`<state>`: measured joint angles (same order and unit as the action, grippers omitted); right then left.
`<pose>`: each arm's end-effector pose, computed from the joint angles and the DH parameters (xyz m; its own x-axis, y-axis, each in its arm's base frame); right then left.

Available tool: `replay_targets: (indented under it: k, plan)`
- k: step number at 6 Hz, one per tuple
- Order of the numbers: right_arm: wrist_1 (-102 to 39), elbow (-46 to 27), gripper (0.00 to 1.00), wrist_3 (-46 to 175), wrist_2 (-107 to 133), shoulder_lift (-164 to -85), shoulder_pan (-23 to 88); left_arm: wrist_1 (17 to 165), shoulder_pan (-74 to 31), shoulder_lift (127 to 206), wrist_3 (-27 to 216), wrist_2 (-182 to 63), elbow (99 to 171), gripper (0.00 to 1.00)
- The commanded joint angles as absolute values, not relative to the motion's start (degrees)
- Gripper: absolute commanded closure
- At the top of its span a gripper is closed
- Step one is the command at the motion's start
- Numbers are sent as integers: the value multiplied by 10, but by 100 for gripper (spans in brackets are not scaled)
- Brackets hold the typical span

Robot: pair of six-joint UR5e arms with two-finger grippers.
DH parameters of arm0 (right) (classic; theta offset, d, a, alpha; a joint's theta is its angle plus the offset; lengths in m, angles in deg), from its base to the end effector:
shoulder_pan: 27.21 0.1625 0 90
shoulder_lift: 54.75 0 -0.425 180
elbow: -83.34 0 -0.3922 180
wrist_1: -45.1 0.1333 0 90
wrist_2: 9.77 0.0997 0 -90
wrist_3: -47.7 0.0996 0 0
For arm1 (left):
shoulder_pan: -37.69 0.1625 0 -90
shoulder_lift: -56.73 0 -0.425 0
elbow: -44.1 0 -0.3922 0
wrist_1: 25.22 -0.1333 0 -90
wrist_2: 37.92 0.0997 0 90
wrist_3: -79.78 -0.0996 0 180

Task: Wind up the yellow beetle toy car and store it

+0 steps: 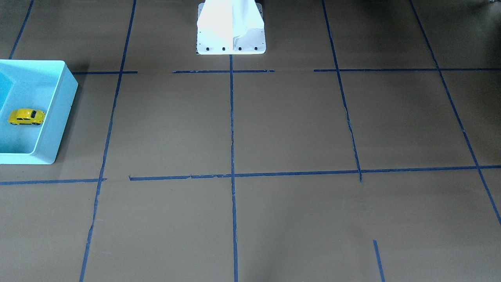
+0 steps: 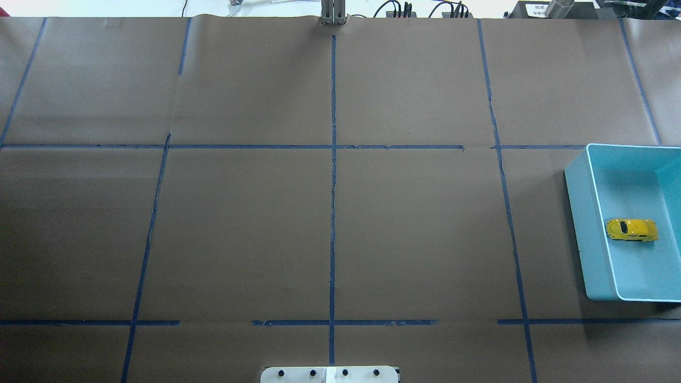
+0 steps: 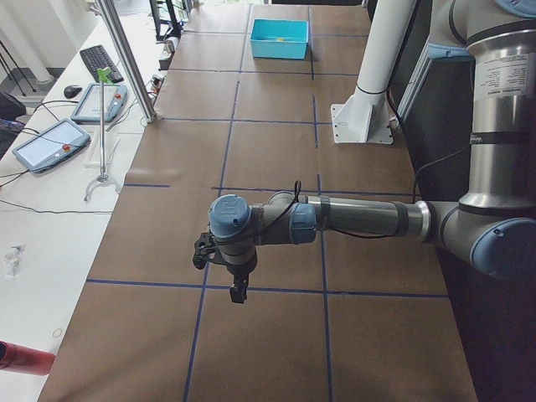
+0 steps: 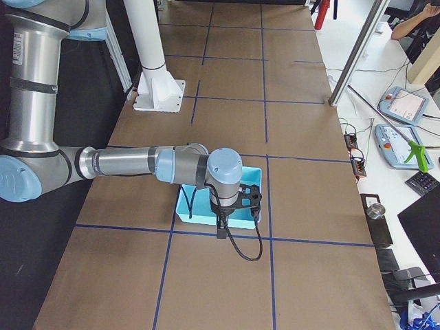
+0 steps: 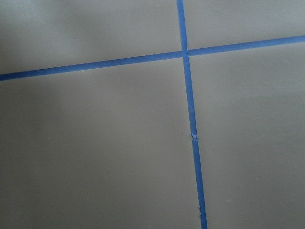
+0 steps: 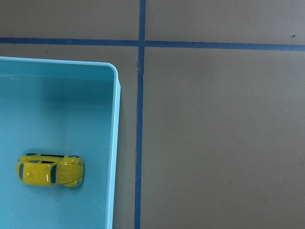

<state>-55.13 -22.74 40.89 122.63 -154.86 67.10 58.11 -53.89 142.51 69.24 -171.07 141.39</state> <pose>0.0967 -0.4033 0.6209 0.7363 -0.0132 0.6765 0.0125 0.9999 0.0060 -0.0777 -0.4533 0.6441 0.7209 0.1205 -0.6825 -0.1061 0.9923 0.0631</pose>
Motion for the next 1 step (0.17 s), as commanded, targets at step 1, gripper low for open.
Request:
replay_targets:
  k: [1]
  plan:
    - [-550, -226, 0, 408, 1225, -1549, 671, 579, -539, 1425, 692, -1710, 1414, 0]
